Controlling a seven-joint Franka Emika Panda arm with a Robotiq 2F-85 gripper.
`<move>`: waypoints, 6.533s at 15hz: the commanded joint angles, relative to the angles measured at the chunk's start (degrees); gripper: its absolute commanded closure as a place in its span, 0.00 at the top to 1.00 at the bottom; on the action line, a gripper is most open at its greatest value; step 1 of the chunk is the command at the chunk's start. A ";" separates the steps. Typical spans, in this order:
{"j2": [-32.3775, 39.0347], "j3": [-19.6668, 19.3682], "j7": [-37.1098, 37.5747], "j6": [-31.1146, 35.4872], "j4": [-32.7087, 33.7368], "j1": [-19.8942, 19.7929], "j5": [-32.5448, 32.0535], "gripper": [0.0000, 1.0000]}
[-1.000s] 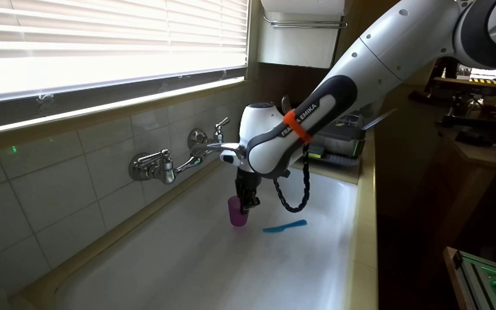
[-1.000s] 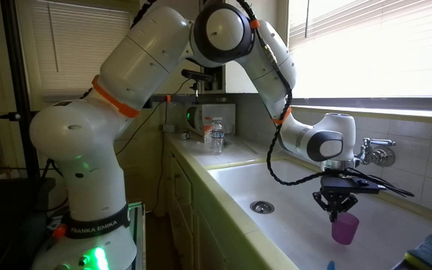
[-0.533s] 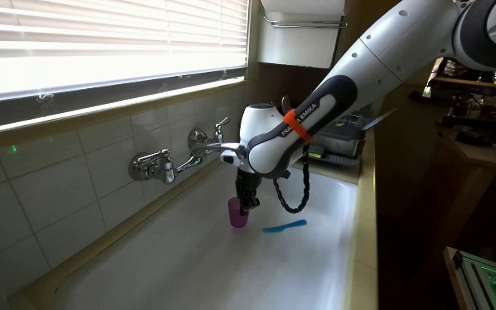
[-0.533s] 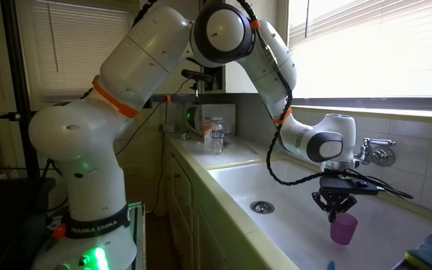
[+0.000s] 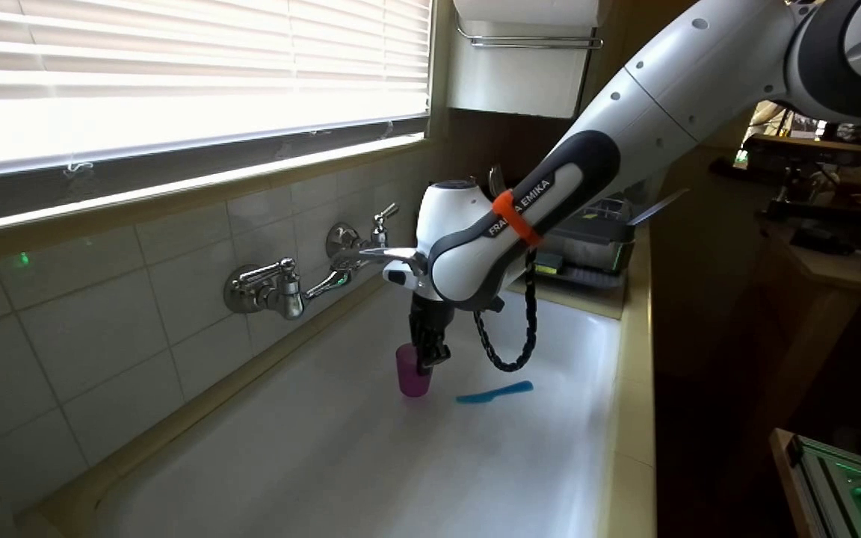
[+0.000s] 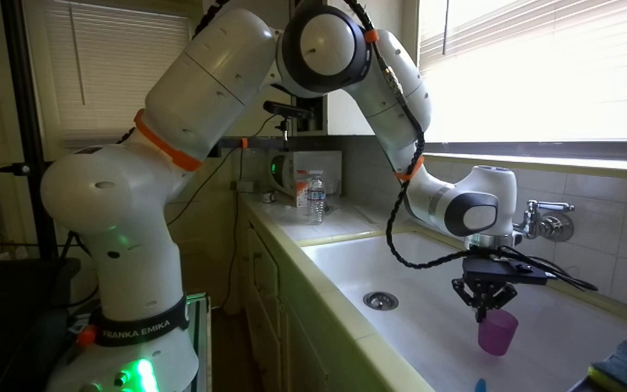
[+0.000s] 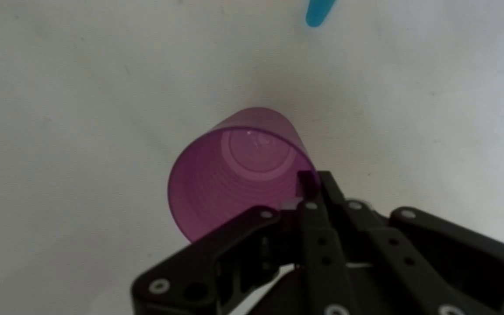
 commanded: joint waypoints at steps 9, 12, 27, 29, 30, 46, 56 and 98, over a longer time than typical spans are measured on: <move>1.97 -0.52 6.02 2.35 -0.62 -4.68 3.82 0.01; 4.19 -1.01 6.27 2.74 0.96 -5.67 3.76 0.01; 4.63 -2.03 7.26 3.30 1.61 -2.13 0.47 0.01; 4.61 -2.25 7.32 2.84 1.70 -1.78 0.17 0.31; 4.77 -2.25 7.29 2.77 1.68 -1.66 0.14 0.36; 0.25 0.86 6.04 3.79 -1.27 -3.29 1.83 1.00; -10.64 -0.44 7.76 -7.12 -7.32 -2.68 3.95 1.00; -32.76 -4.47 42.44 -19.48 -12.10 7.07 12.95 1.00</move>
